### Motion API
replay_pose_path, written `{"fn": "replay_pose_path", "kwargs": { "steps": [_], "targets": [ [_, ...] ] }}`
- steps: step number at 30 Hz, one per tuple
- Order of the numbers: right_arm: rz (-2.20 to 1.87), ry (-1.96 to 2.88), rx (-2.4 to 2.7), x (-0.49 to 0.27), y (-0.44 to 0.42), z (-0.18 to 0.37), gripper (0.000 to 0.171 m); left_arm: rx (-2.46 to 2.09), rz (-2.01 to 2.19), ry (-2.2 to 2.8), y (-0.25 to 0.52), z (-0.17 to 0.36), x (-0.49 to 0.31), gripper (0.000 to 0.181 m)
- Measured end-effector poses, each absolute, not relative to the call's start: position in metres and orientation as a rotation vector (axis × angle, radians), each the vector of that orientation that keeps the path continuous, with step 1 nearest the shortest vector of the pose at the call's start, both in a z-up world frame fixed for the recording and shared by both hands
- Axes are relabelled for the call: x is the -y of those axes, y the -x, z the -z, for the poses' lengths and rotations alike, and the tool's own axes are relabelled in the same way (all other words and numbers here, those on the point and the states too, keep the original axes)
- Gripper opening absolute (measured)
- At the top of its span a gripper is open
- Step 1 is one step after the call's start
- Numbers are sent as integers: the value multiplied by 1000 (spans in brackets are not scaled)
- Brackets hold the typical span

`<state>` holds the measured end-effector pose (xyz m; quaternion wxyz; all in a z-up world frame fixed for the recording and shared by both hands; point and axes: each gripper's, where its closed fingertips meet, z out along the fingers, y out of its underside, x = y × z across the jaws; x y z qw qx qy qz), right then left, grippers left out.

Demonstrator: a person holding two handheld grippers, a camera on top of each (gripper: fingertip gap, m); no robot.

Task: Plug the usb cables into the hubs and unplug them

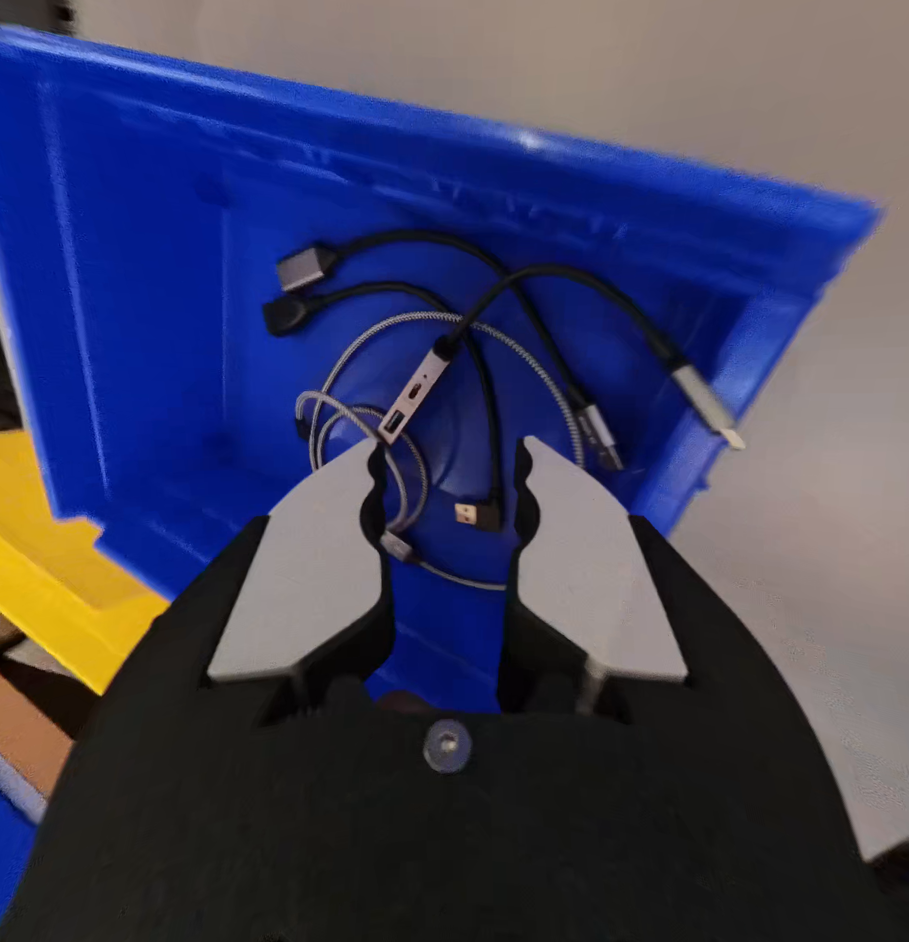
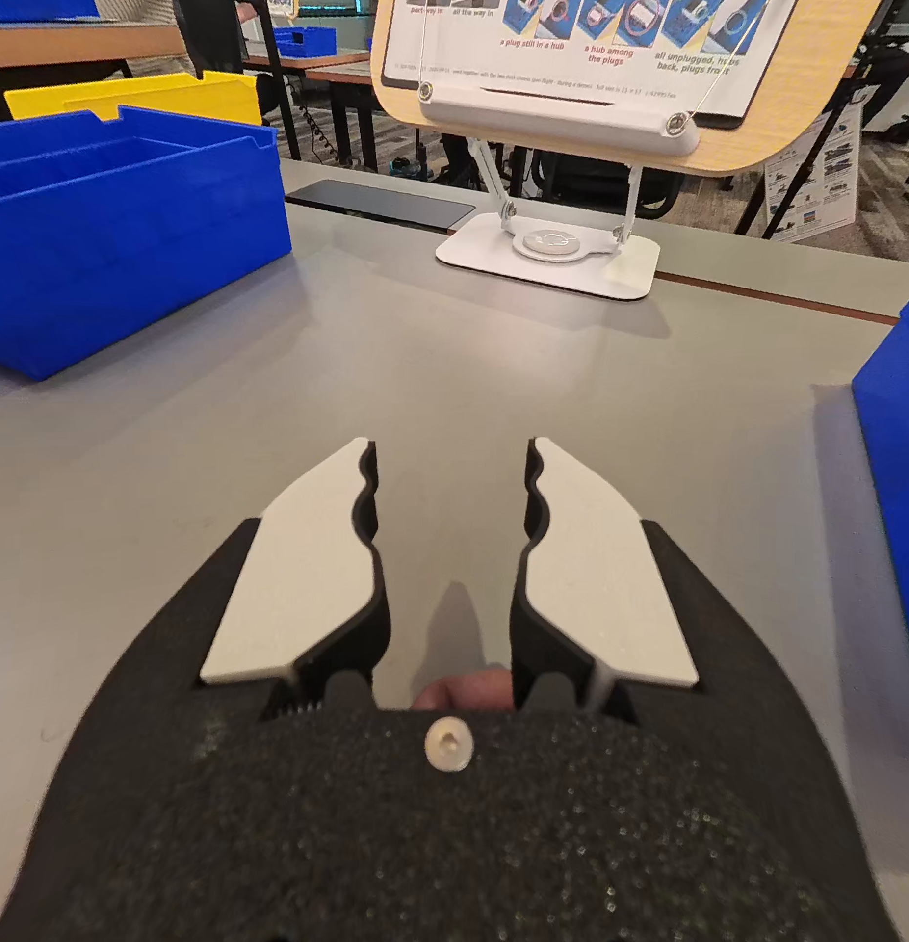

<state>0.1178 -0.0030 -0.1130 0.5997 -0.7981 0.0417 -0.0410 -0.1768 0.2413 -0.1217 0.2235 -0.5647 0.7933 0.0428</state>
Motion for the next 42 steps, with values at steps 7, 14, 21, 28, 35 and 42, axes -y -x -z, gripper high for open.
{"fn": "replay_pose_path", "kwargs": {
  "steps": [7,14,21,28,35,42],
  "targets": [
    [93,1850,-95,3,-117,113,54,-2418,-211,1375,158,165,-264,45],
    [77,1879,-91,1,-117,117,52,-2468,-236,1313,155,180,-270,14],
    [59,1872,-97,1,-117,116,50,-2253,-48,1440,156,143,-272,12],
    [24,1871,-113,1,-118,116,49,-1691,400,1515,147,50,-274,12],
    [-15,1871,-132,1,-119,117,48,-1296,744,1511,135,-4,-238,11],
    [6,1880,-109,1,-117,118,47,-1089,840,1504,126,5,-182,12]
  ]
}}
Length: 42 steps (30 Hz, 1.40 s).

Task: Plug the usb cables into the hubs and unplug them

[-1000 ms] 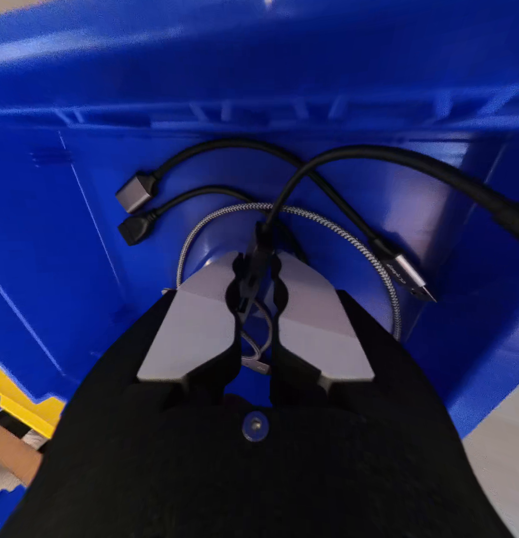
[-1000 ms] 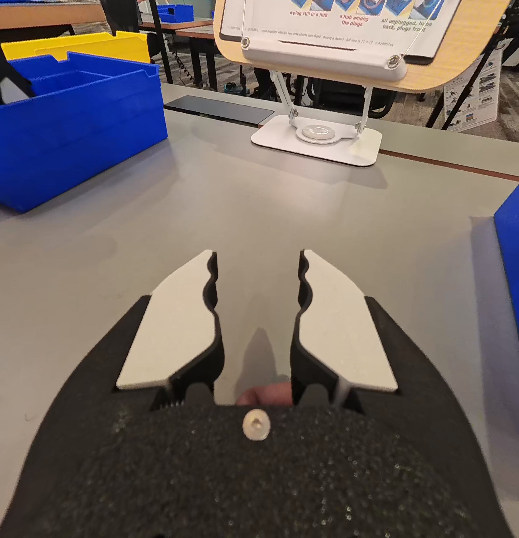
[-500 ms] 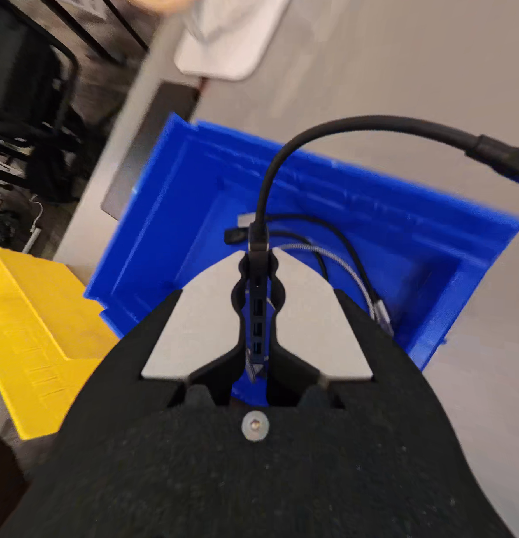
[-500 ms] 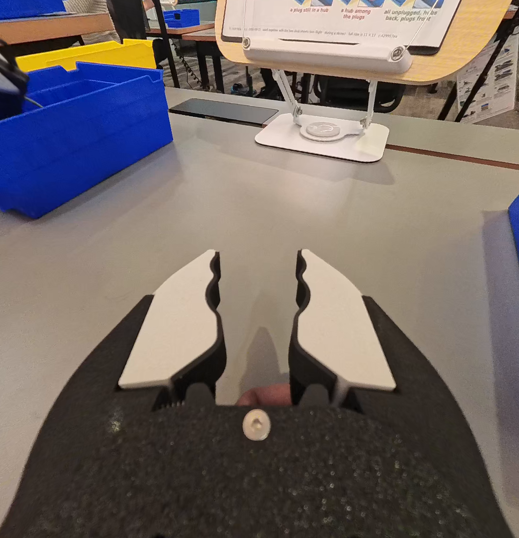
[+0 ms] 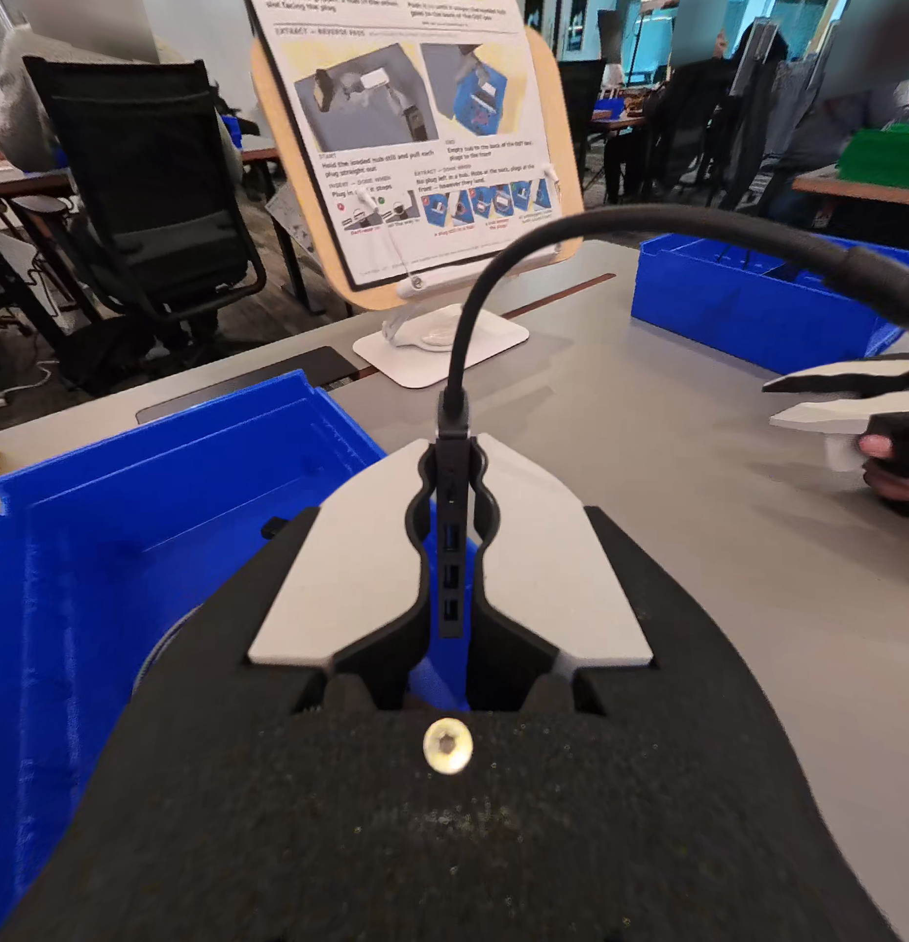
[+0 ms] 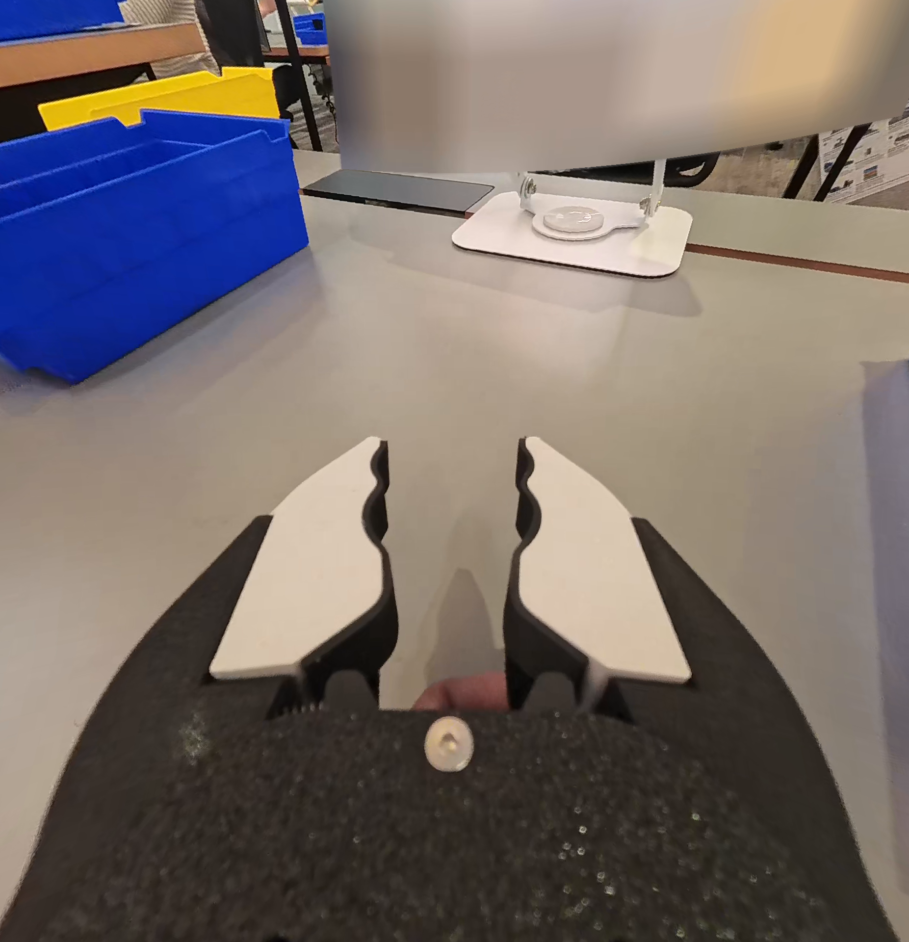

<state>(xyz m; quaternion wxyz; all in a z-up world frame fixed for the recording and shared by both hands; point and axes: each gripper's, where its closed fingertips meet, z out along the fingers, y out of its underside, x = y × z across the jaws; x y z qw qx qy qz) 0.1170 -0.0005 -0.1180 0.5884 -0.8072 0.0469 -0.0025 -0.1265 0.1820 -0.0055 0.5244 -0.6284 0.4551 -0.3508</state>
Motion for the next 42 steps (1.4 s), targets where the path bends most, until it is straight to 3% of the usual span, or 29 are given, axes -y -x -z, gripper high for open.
{"fn": "replay_pose_path", "kwargs": {
  "steps": [10,18,22,35,40,42],
  "targets": [
    [-5,1866,-101,1,-116,116,47,-1456,621,1470,66,0,-130,11],
    [26,1849,-149,16,-141,109,46,-2077,19,1290,-59,103,-129,11],
    [26,1832,-182,24,-155,100,46,-2352,-16,1258,-86,155,-112,11],
    [-17,1884,-158,19,-147,115,45,-2632,-58,1255,-95,187,-94,11],
    [-21,1898,-154,19,-147,119,45,-2589,69,1280,-94,174,-88,47],
    [-24,1897,-156,20,-149,118,45,-2529,206,1322,-86,153,-84,51]
  ]
}}
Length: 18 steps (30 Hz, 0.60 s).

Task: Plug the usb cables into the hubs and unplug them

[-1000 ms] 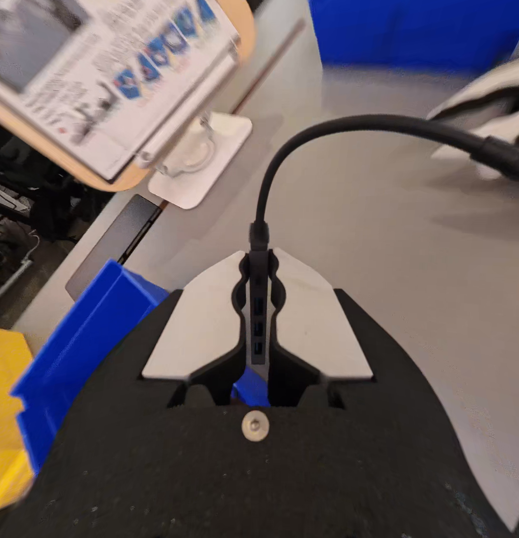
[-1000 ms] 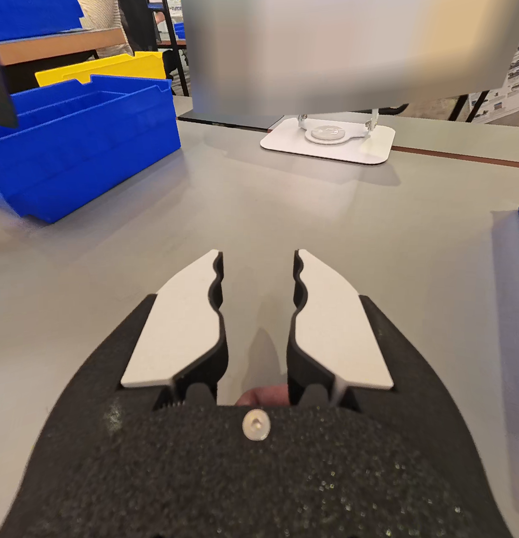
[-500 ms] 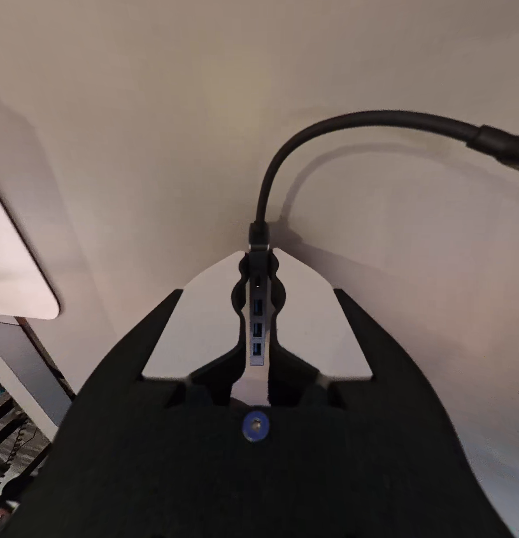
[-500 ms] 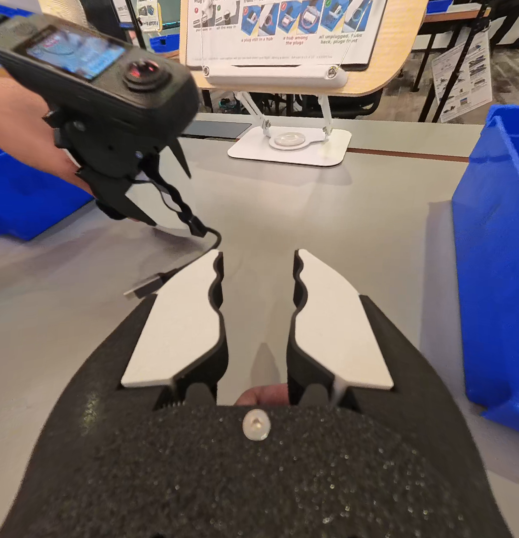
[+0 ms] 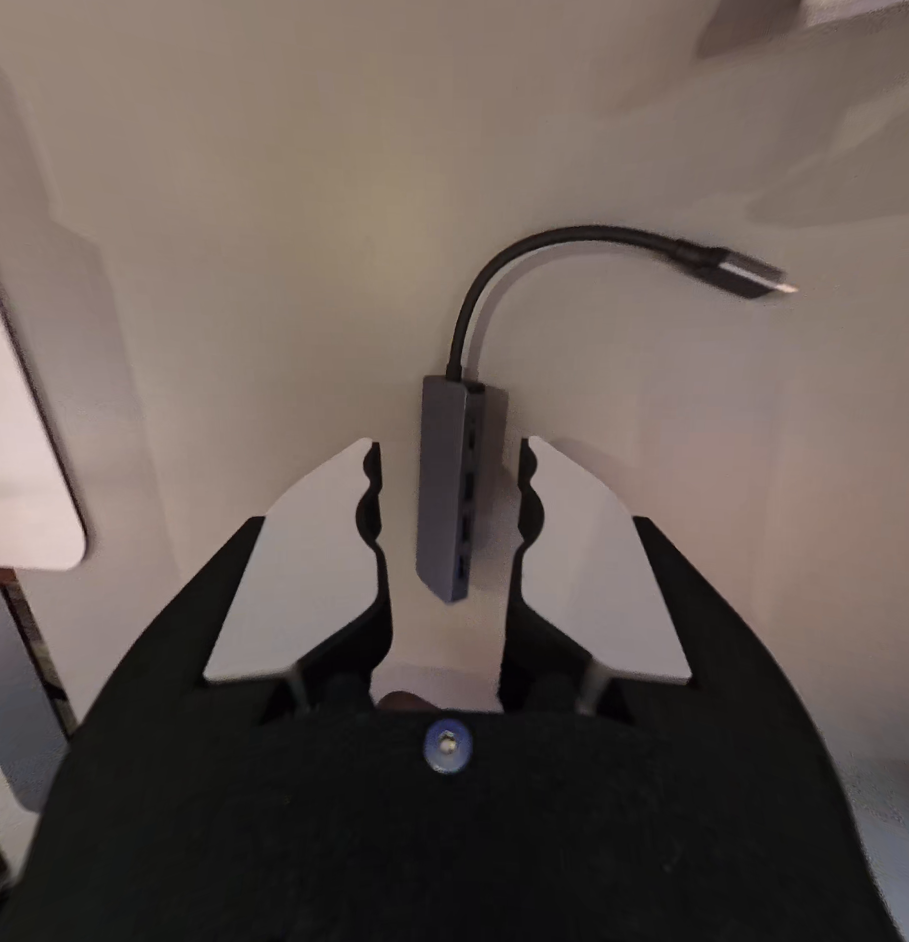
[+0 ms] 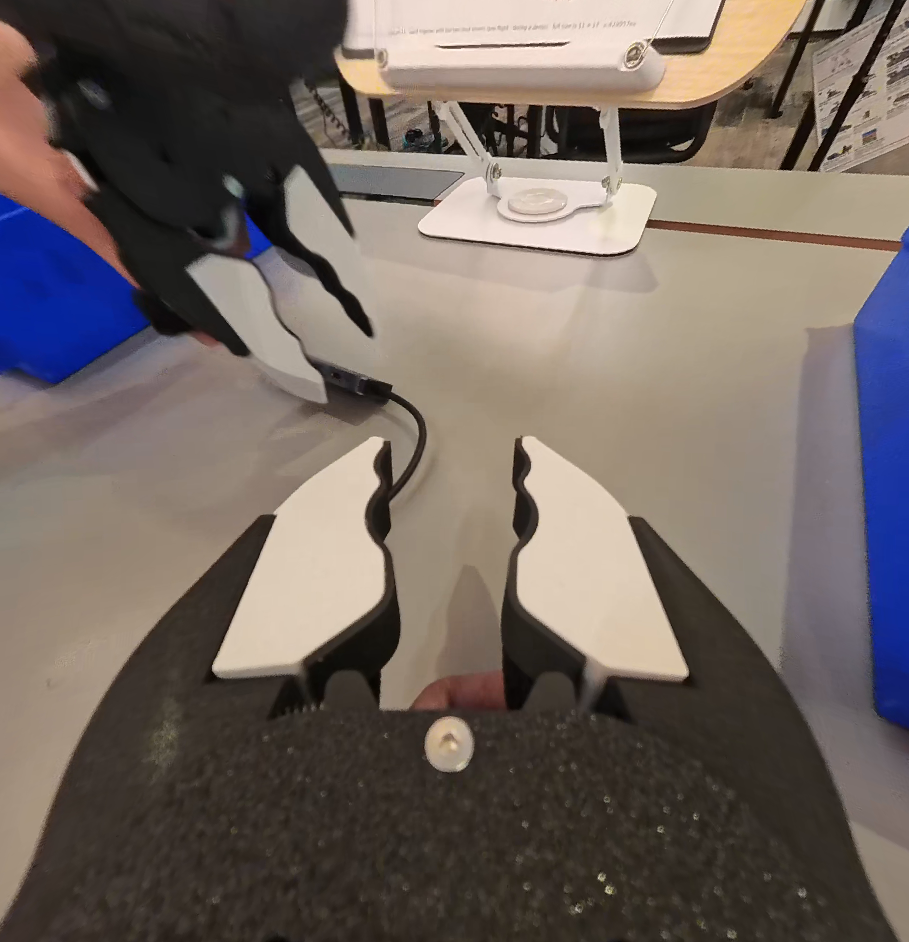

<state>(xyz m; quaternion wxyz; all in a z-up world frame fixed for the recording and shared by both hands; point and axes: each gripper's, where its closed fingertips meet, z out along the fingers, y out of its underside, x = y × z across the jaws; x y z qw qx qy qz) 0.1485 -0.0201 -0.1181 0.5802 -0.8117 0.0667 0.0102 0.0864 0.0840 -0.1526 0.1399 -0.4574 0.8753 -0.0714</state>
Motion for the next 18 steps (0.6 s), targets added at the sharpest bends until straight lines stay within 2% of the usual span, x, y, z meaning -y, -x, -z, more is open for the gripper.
{"fn": "replay_pose_path", "kwargs": {
  "steps": [4,7,9,12,18],
  "targets": [
    [-75,1902,-127,21,-145,116,45,-2226,481,1372,-55,86,-80,51],
    [-142,1920,-63,20,-133,115,45,-1797,684,1451,-18,34,-81,45],
    [-162,1933,-20,20,-126,115,45,-1494,803,1529,13,21,-80,46],
    [-188,1917,47,20,-117,114,45,-1159,916,1575,51,38,-66,45],
    [-174,1910,9,18,-116,117,46,-865,768,1617,83,91,-69,48]
  ]
}}
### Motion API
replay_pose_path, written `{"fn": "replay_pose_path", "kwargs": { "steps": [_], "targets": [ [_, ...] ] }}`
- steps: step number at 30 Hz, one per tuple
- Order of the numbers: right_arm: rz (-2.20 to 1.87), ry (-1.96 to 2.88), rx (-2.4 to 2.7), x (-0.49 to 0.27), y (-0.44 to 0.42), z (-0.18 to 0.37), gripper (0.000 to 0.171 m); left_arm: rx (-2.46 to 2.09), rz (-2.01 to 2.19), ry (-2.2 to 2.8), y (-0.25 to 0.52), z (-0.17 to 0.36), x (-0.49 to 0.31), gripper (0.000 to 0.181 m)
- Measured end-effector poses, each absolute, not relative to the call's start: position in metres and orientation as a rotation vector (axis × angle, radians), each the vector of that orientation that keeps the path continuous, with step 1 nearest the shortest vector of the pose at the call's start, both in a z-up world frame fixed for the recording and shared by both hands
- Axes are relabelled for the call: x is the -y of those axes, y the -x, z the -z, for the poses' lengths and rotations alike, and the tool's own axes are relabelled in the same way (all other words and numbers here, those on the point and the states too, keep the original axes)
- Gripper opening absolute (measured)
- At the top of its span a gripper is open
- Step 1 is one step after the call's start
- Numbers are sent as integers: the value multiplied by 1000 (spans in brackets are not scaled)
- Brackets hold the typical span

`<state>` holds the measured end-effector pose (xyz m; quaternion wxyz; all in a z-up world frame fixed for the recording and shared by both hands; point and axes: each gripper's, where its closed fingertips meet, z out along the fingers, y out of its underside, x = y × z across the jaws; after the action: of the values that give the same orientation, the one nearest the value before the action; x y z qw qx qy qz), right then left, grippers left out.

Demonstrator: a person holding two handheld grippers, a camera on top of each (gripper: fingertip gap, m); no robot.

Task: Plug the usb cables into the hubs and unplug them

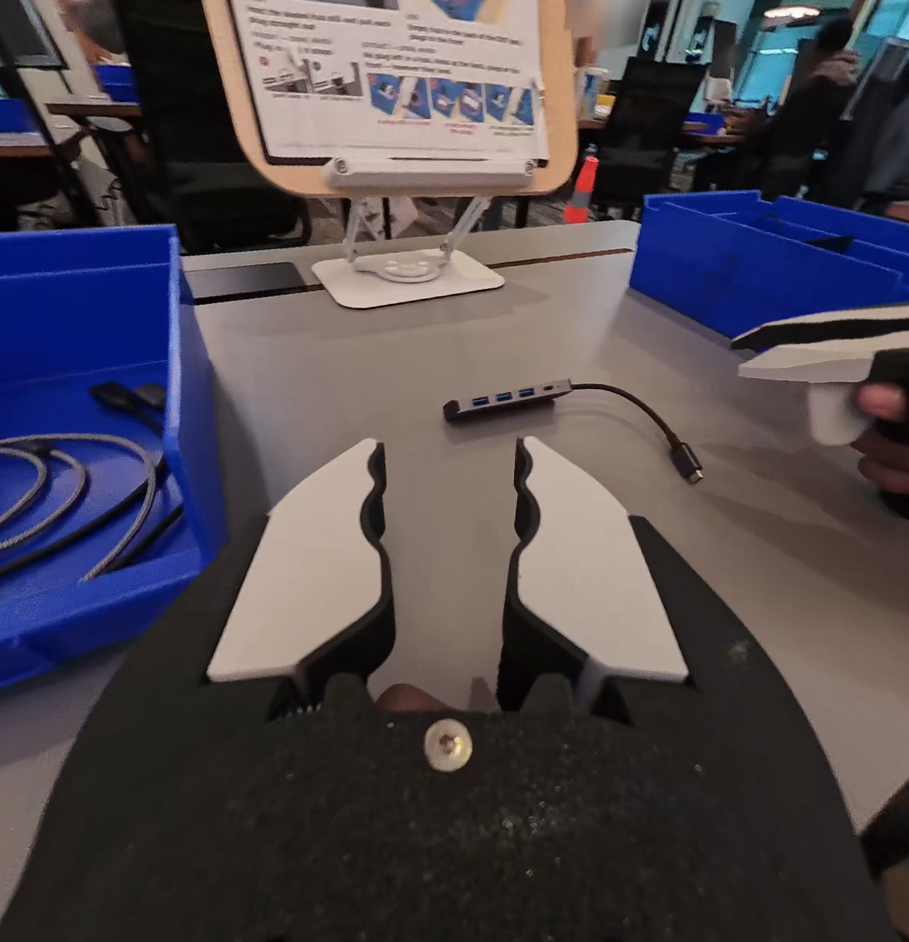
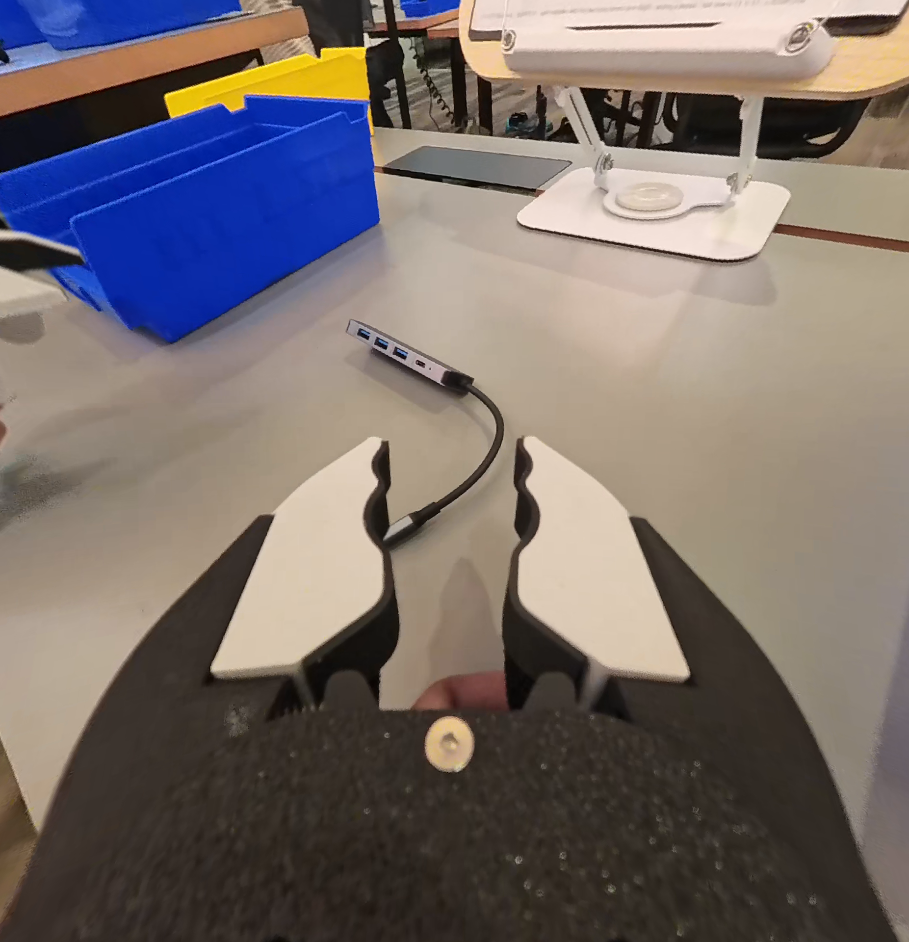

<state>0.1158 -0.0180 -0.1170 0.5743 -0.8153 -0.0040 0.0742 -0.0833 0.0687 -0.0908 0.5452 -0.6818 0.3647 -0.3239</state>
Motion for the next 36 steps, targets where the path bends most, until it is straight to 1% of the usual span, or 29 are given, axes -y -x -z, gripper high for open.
{"fn": "replay_pose_path", "kwargs": {
  "steps": [2,10,22,36],
  "targets": [
    [-164,1911,-1,17,-114,118,47,-822,752,1633,87,98,-73,47],
    [-58,1919,37,18,-109,123,45,-726,772,1609,96,91,-76,42],
    [-114,1940,32,16,-108,126,44,-740,805,1649,93,96,-78,48],
    [-154,1943,28,16,-108,127,43,-740,827,1658,94,96,-78,46]
  ]
}}
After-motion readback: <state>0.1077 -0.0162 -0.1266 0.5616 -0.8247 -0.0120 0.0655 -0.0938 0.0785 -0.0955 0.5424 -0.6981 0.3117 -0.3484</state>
